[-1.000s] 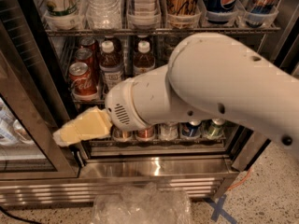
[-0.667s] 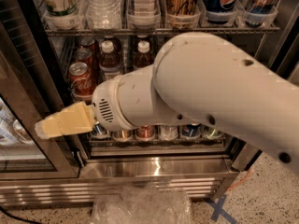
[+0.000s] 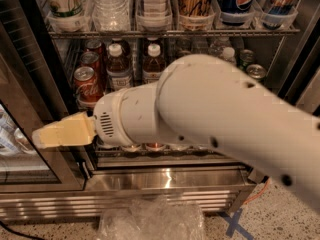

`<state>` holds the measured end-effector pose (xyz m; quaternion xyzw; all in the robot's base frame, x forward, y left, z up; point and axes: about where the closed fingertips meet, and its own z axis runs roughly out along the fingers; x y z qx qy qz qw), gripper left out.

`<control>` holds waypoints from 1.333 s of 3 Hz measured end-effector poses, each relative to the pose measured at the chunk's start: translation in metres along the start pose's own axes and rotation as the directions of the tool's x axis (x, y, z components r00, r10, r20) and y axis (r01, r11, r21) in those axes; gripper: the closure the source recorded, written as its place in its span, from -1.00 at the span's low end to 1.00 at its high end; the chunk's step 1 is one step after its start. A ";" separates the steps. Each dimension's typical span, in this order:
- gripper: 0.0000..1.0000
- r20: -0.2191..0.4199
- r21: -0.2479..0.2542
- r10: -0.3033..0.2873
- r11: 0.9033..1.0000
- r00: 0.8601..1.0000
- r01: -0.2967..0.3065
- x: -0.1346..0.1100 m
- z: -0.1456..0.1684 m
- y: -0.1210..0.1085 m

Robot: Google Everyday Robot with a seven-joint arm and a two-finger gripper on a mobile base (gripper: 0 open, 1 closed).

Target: Pick coke can from middle shelf of fridge

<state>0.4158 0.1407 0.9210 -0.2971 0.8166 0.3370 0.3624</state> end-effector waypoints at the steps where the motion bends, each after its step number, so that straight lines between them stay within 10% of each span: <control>1: -1.00 0.047 -0.027 0.104 0.994 0.993 -0.103 0.030 0.040 0.010; 3: -1.00 0.168 -0.057 0.318 0.948 0.933 -0.313 0.043 0.096 0.040; 4: -1.00 0.216 0.008 0.392 0.915 0.894 -0.404 0.052 0.109 0.049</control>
Offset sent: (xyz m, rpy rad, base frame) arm 0.0303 0.0779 -0.0814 0.4368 0.0046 -0.4643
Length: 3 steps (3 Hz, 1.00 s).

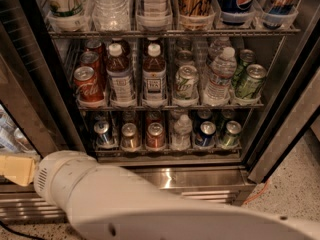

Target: Pick coke can from middle shelf of fridge

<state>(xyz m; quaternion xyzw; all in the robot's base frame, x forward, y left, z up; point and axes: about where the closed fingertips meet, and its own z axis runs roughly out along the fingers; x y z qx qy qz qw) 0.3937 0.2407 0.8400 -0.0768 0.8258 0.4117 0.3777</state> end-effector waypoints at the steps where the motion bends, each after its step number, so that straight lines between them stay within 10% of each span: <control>1: -1.00 0.094 0.123 0.035 0.991 0.995 -0.047 -0.007 -0.001 -0.016; 3: -1.00 0.156 0.143 0.037 0.988 0.987 -0.059 -0.019 -0.001 -0.019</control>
Offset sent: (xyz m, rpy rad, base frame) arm 0.0085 -0.0103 -0.0044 -0.0220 -0.0037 -0.1300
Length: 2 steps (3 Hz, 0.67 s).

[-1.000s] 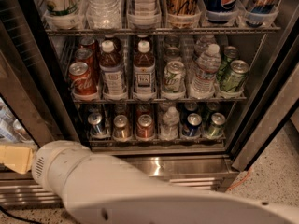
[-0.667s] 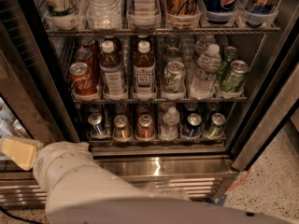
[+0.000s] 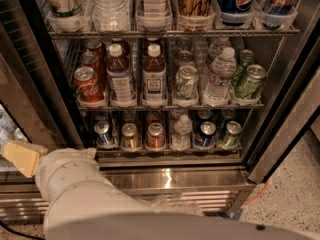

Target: Pick coke can from middle shelf of fridge

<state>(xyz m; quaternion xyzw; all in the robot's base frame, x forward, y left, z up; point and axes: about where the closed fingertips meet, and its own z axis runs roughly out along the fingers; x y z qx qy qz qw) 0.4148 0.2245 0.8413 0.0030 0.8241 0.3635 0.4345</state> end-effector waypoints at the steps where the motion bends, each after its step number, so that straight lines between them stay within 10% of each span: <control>1: -1.00 0.084 0.010 -0.037 0.999 0.996 0.036 -0.015 0.010 -0.007; 2: -1.00 0.196 0.067 -0.091 0.995 0.976 0.079 -0.050 0.022 -0.021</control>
Offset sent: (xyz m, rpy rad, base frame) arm 0.1054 -0.0382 0.0239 -0.0869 -0.3032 -0.2544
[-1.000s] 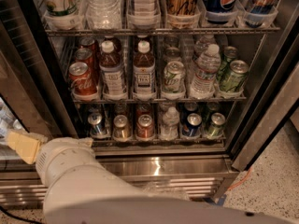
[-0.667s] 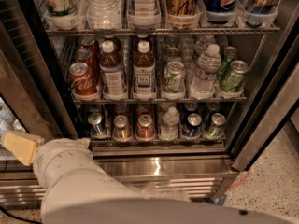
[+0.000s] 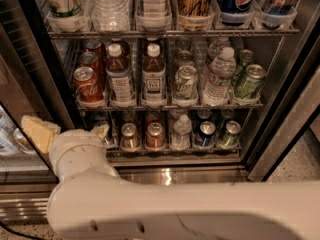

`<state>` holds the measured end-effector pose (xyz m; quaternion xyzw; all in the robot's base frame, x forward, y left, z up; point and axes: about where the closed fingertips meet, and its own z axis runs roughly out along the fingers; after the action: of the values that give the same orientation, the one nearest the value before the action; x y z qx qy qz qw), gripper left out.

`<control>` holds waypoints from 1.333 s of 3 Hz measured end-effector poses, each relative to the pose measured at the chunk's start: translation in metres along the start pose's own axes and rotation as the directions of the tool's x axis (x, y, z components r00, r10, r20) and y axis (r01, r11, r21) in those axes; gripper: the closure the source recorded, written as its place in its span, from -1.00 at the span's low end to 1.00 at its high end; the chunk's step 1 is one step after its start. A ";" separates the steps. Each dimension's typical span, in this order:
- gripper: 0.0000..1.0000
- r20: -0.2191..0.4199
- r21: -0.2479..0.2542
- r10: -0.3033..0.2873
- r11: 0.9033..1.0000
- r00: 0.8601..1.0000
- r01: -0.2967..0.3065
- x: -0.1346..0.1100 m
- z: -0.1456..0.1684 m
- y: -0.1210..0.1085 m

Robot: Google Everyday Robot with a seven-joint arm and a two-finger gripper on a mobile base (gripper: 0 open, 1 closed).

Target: Pick coke can from middle shelf of fridge

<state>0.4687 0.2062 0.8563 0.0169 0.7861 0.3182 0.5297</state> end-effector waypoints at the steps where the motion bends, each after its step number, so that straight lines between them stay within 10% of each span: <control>1: -1.00 0.069 0.050 -0.042 0.998 0.997 0.039 -0.021 0.022 -0.015; 4: -0.88 0.131 0.127 -0.078 0.990 0.988 0.061 -0.030 0.037 -0.024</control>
Offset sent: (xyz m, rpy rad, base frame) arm 0.0708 -0.0124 -0.0017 -0.1081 -0.1067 -0.1812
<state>0.5206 0.1936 0.8599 0.0435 0.7666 0.2485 0.5905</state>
